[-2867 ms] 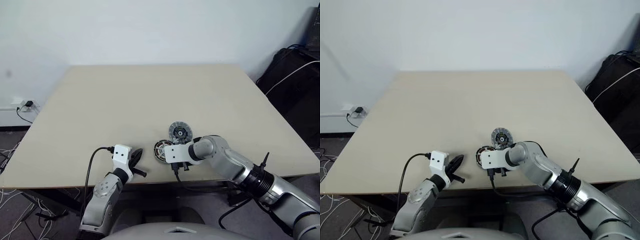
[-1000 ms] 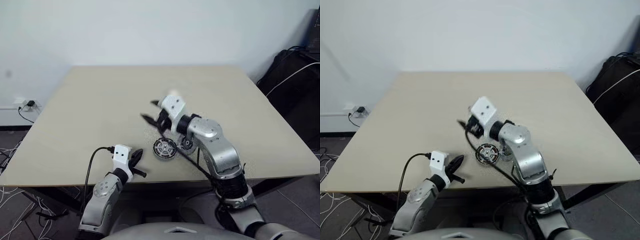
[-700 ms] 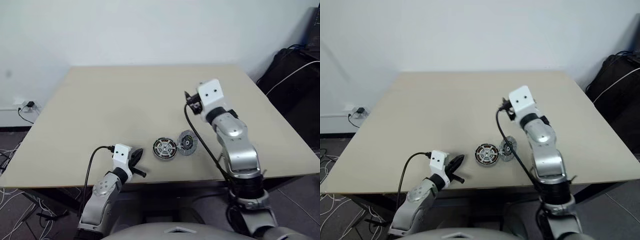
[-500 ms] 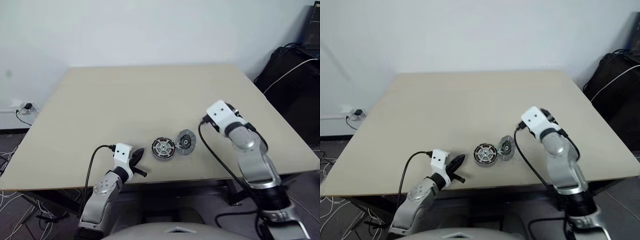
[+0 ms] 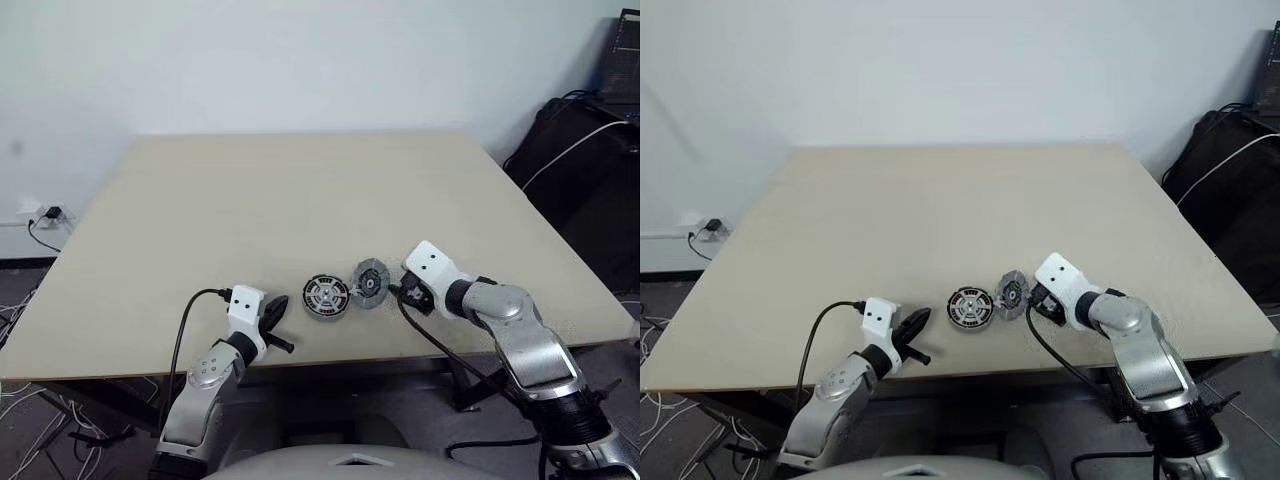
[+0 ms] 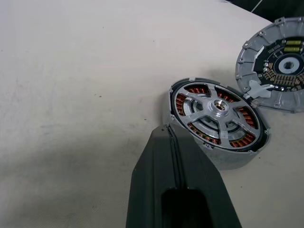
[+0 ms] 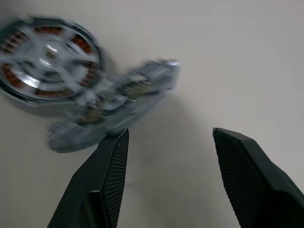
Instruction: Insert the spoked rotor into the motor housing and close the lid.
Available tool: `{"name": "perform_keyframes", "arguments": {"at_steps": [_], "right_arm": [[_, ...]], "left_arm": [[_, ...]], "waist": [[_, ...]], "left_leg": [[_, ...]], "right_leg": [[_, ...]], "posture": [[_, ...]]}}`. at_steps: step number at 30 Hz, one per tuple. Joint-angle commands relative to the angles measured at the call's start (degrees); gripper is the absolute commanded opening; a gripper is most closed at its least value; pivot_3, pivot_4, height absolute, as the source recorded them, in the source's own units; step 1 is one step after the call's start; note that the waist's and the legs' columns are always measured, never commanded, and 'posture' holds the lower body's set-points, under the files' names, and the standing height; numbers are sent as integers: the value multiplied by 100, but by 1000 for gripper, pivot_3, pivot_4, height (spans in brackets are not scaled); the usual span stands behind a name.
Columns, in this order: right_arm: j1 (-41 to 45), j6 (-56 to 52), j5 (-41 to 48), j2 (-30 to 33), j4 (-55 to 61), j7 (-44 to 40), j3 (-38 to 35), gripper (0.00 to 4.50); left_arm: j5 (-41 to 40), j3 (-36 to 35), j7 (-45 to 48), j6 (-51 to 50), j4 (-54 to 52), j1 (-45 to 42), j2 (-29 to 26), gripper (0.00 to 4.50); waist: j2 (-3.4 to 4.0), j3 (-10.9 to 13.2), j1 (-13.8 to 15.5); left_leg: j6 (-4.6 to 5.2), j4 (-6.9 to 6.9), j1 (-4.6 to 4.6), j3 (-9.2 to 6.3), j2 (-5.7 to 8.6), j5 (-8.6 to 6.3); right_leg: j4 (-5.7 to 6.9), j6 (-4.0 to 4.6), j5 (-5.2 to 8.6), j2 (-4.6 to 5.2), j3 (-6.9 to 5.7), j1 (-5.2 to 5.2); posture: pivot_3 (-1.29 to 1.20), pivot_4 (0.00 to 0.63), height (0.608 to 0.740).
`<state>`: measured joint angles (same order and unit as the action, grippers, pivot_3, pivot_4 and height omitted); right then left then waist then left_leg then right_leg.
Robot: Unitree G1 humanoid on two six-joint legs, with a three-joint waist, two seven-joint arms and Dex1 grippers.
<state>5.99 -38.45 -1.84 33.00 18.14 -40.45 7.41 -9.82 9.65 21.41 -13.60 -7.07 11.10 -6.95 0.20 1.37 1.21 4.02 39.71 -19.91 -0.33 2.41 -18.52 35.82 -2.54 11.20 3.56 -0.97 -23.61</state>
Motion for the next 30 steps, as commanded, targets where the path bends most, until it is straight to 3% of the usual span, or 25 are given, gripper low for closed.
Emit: {"name": "perform_keyframes", "arguments": {"at_steps": [1,18,30], "right_arm": [[295,279,379,-162,-153,-154,-91,2990],[921,665,718,-1101,-1335,-141,590,2990],[846,481,718,-1780,-2195,250,816,2990]], "left_arm": [[-49,-27,33,57,-124,-29,-12,0],[-46,-83,-15,49,-226,32,-19,0],[-25,-54,-33,31,-221,26,0,0]], "waist": [[1,0,3],[6,2,36],[12,1,16]], "left_leg": [[0,0,-3,0,0,0],[-1,-4,-7,-4,0,-5],[-3,-10,-5,-5,0,-5]], "right_leg": [[0,1,-1,1,1,0],[0,32,-18,16,11,-12],[0,34,-17,15,12,-14]], "posture": [[0,0,740],[0,0,740],[0,0,740]]}}
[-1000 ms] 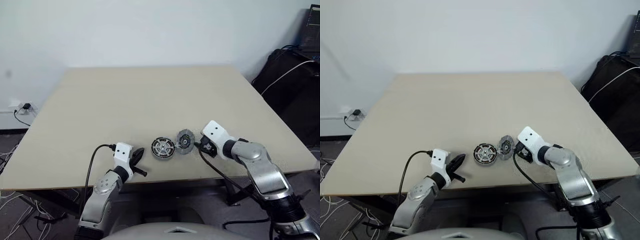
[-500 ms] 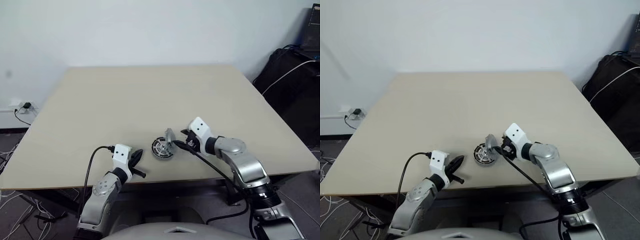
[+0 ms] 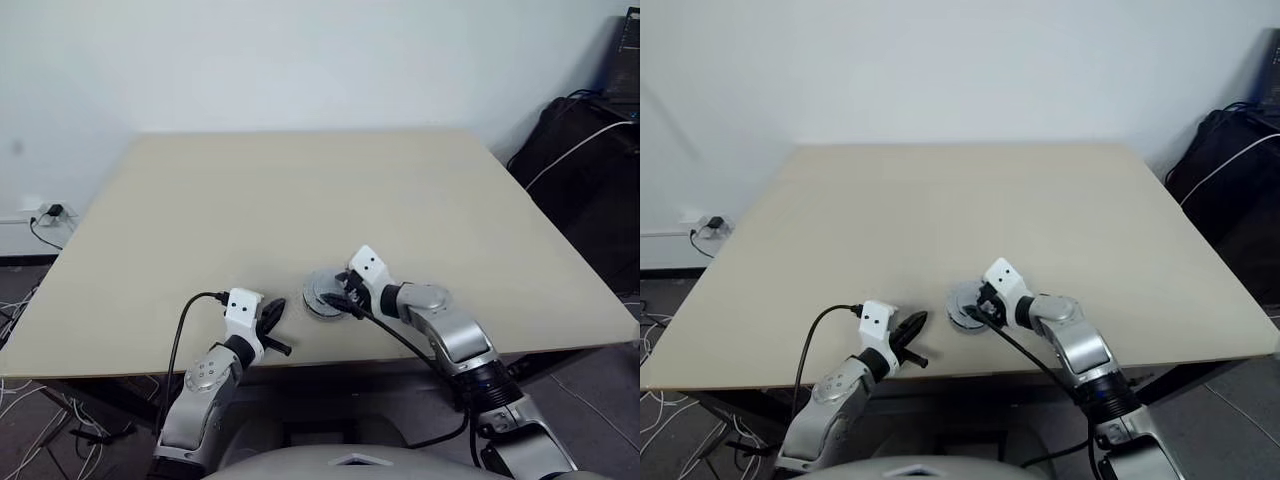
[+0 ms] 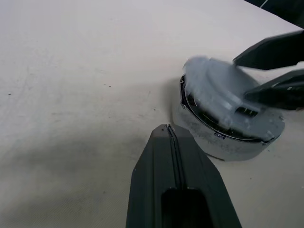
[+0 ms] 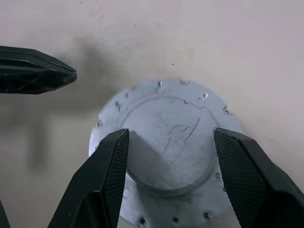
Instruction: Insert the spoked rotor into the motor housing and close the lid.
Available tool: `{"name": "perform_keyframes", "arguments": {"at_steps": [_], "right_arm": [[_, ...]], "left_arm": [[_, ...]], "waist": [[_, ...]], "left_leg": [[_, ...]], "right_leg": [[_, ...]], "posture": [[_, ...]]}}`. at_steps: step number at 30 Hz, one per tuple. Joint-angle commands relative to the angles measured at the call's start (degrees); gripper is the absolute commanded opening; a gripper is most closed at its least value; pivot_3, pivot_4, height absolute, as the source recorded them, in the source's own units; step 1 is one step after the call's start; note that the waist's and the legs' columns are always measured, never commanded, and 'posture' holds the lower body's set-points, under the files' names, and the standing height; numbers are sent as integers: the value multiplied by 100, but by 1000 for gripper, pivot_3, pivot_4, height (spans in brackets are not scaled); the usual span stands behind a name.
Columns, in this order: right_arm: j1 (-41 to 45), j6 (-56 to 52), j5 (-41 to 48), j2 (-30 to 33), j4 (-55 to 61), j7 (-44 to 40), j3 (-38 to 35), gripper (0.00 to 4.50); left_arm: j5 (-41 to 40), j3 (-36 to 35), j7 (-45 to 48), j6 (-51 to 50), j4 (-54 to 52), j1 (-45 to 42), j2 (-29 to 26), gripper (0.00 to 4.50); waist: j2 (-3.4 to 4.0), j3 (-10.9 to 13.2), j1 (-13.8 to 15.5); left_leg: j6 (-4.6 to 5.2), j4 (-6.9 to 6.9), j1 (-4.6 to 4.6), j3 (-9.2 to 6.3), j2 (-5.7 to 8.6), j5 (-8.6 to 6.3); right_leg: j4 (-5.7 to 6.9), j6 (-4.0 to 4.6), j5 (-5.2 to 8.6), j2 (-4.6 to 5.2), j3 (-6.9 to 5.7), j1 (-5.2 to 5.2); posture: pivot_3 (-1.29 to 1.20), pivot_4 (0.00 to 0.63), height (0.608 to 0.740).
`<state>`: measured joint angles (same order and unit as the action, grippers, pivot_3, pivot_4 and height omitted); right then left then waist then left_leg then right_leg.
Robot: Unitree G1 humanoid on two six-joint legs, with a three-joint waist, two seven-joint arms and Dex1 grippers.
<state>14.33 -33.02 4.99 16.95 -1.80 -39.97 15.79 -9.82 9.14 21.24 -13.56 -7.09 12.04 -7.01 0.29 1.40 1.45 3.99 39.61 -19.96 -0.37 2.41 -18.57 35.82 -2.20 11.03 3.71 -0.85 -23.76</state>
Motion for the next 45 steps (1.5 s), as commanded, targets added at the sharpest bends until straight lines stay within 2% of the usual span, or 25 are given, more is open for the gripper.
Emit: {"name": "perform_keyframes", "arguments": {"at_steps": [1,9,18,23,42,45], "right_arm": [[-9,-63,21,-220,-258,248,-21,2990],[-231,-231,169,-187,324,260,-82,2990],[-494,100,183,51,1276,449,-262,2990],[-642,297,116,28,1182,634,-143,4475],[-185,777,-327,-321,-140,776,280,4475],[-190,784,-316,-289,-142,730,278,3847]], "left_arm": [[-23,1,-16,29,-218,-72,10,0],[-27,-1,-18,16,-244,-65,8,0],[-12,22,-25,33,-232,-73,15,0],[-13,29,-13,33,-207,-102,11,0],[-19,21,-24,26,-235,-121,8,0],[-18,16,-36,28,-254,-100,9,0]], "waist": [[5,-4,-15],[18,-17,-36],[25,-9,-36],[21,-4,-31],[18,7,-41],[18,7,-42]], "left_leg": [[0,-1,0,0,0,0],[-1,-1,8,0,1,-1],[-1,-6,-2,0,0,-1],[-1,-7,-2,-1,1,-2],[0,-9,-2,-1,1,-2],[0,-10,-2,-1,1,-2]], "right_leg": [[0,0,0,0,1,0],[0,-2,1,1,0,5],[-1,-28,17,1,1,-4],[-3,-28,19,1,-1,-5],[-3,-1,4,1,-1,-7],[-4,-1,4,1,-1,-6]], "posture": [[0,0,740],[0,0,740],[0,0,740],[0,0,740],[0,0,740],[0,0,740]]}}
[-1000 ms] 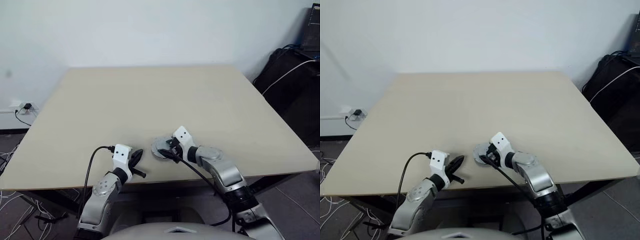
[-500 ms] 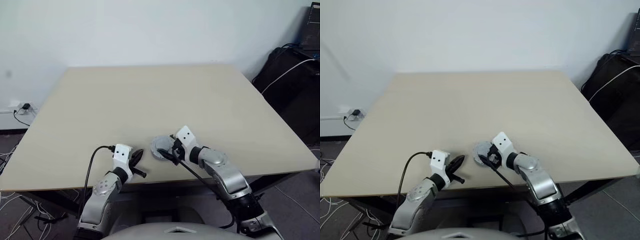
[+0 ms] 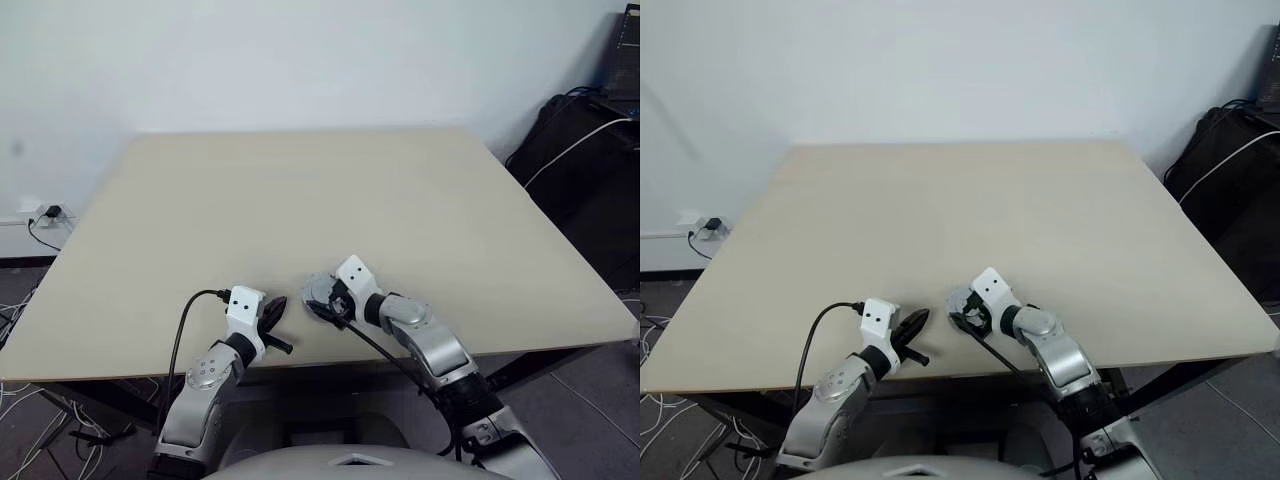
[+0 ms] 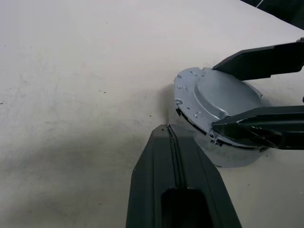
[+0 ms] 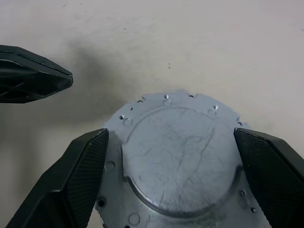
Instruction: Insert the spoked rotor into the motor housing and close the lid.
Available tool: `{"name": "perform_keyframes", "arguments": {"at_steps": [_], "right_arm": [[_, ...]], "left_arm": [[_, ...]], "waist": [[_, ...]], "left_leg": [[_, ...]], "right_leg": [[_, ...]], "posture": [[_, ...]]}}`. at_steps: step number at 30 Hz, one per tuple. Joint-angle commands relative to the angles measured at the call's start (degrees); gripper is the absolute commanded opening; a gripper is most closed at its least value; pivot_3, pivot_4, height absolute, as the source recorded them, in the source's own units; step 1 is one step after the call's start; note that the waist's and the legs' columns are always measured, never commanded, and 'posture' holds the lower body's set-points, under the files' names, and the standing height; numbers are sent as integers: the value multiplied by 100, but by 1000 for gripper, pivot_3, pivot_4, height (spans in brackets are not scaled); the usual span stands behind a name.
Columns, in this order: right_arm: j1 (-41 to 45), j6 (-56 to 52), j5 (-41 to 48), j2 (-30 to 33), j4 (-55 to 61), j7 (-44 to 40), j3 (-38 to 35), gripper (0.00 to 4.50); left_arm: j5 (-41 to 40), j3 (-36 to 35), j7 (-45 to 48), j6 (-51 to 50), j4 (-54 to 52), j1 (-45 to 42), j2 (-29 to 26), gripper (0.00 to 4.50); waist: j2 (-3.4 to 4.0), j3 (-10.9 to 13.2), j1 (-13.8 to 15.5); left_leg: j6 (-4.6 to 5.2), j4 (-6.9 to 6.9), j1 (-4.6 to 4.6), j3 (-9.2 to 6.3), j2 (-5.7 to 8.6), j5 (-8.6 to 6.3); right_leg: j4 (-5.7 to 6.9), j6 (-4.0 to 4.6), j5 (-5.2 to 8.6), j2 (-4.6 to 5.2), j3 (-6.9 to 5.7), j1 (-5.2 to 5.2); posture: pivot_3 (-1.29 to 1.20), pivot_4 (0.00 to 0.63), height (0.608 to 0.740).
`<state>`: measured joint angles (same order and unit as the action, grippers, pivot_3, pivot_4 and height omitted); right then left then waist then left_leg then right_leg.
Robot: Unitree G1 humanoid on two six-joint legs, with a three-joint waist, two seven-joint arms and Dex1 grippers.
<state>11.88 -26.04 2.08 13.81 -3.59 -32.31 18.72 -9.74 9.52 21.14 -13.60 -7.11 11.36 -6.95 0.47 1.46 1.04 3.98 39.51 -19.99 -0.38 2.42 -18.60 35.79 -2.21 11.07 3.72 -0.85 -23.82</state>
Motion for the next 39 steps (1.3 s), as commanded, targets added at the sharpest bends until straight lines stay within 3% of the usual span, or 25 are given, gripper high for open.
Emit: {"name": "perform_keyframes", "arguments": {"at_steps": [1,2,3,12,24,39], "right_arm": [[45,44,-14,34,60,-36,-29,3568],[35,21,-8,61,95,-58,-30,3239],[27,-8,-2,88,131,-80,-30,3216],[207,-691,190,369,372,-391,-83,3216],[255,-596,14,224,300,-49,-1,3216],[374,-882,-129,416,264,-209,248,3216]], "left_arm": [[-26,-24,-29,30,-258,-24,0,0],[-26,-26,-33,30,-262,-19,-2,0],[-29,-29,-37,28,-264,-16,-2,0],[-39,-10,-22,14,-248,-42,-2,0],[-42,-22,-46,29,-256,-6,14,0],[-32,-10,-17,7,-250,-51,-17,0]], "waist": [[0,0,-3],[0,0,-5],[1,0,-5],[1,0,9],[1,0,27],[0,1,21]], "left_leg": [[0,0,0,0,0,0],[0,0,1,0,0,0],[0,0,1,0,0,0],[4,-1,0,-1,1,-3],[3,-1,0,-2,1,-3],[3,-1,0,-2,1,-4]], "right_leg": [[0,0,0,0,0,0],[0,0,0,-1,0,0],[0,0,1,-1,0,0],[-1,-2,3,1,-1,1],[-2,-3,5,2,-3,1],[-3,-4,5,2,-3,1]], "posture": [[0,0,740],[0,0,740],[0,0,740],[0,0,740],[0,0,740],[0,0,740]]}}
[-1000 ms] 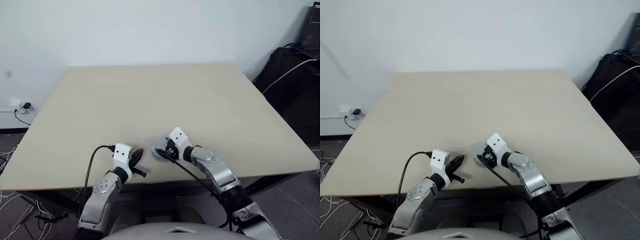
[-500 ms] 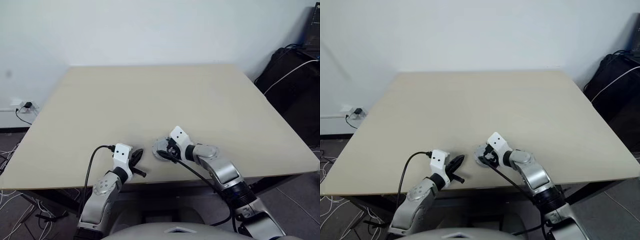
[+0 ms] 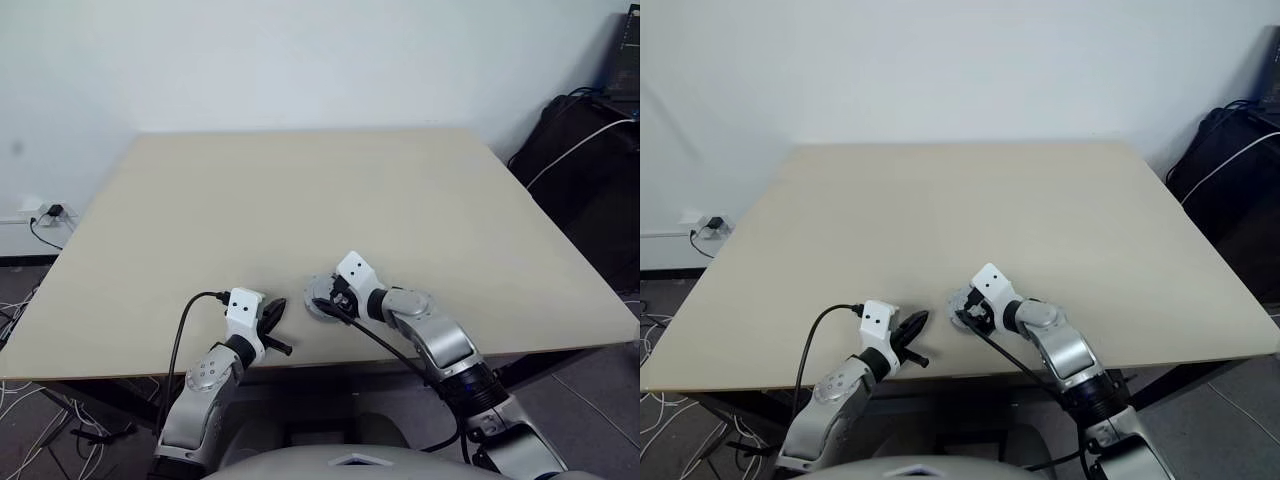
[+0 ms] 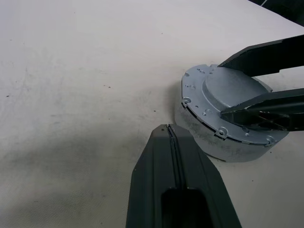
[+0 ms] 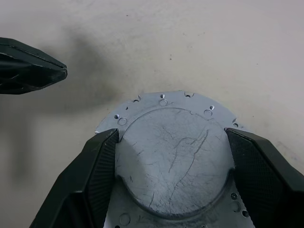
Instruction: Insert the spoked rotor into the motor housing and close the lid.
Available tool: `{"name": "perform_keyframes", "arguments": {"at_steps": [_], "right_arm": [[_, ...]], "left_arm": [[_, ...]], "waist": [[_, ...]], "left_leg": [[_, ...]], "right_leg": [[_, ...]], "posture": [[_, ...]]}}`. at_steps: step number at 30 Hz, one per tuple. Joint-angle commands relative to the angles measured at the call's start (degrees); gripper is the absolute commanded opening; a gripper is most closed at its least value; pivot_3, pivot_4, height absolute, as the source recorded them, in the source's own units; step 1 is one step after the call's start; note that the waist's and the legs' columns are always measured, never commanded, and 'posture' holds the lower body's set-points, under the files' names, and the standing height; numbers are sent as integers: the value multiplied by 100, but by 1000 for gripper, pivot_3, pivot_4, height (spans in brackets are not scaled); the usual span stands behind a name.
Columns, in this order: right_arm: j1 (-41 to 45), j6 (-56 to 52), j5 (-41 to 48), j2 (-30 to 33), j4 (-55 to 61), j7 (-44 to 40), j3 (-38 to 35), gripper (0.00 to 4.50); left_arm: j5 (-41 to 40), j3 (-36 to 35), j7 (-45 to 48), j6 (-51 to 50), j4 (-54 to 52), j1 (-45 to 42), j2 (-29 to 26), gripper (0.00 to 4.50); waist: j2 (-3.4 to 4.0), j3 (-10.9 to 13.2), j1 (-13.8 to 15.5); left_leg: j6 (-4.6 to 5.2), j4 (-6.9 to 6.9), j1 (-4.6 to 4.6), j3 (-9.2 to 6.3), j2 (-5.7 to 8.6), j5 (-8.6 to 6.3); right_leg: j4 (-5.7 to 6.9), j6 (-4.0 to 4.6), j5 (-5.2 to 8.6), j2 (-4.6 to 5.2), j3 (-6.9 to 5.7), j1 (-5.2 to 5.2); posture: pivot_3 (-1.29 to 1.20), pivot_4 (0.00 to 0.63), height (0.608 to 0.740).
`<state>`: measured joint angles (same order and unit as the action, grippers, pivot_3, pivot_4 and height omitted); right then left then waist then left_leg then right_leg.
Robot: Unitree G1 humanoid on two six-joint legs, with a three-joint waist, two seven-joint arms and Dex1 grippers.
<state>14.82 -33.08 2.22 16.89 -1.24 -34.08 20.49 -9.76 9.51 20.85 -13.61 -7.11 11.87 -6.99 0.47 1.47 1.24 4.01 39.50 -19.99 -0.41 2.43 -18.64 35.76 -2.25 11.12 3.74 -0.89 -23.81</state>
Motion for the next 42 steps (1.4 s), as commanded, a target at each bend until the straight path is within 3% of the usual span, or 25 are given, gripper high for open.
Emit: {"name": "perform_keyframes", "arguments": {"at_steps": [1,12,26,42], "right_arm": [[85,-195,-145,112,28,-29,83,3216],[127,-278,-168,105,-42,104,53,3216],[189,-244,-164,46,-109,130,75,3216],[62,-292,-152,59,11,204,69,3216]], "left_arm": [[-32,-10,16,4,-243,-122,-14,0],[-96,13,131,13,-193,-300,0,0],[-610,19,1059,-1152,1466,-2367,173,0],[-256,68,740,-1782,1835,-2664,55,0]], "waist": [[0,0,4],[0,0,12],[-2,-3,-32],[-2,-3,-27]], "left_leg": [[0,0,0,0,0,0],[-1,0,2,-1,0,0],[-6,1,2,0,5,6],[-10,1,4,-15,5,7]], "right_leg": [[0,1,-1,0,0,0],[-1,-8,4,1,-1,3],[6,-8,-9,-30,-11,25],[3,-9,-9,-13,2,15]], "posture": [[0,0,740],[0,0,740],[0,0,740],[0,0,740]]}}
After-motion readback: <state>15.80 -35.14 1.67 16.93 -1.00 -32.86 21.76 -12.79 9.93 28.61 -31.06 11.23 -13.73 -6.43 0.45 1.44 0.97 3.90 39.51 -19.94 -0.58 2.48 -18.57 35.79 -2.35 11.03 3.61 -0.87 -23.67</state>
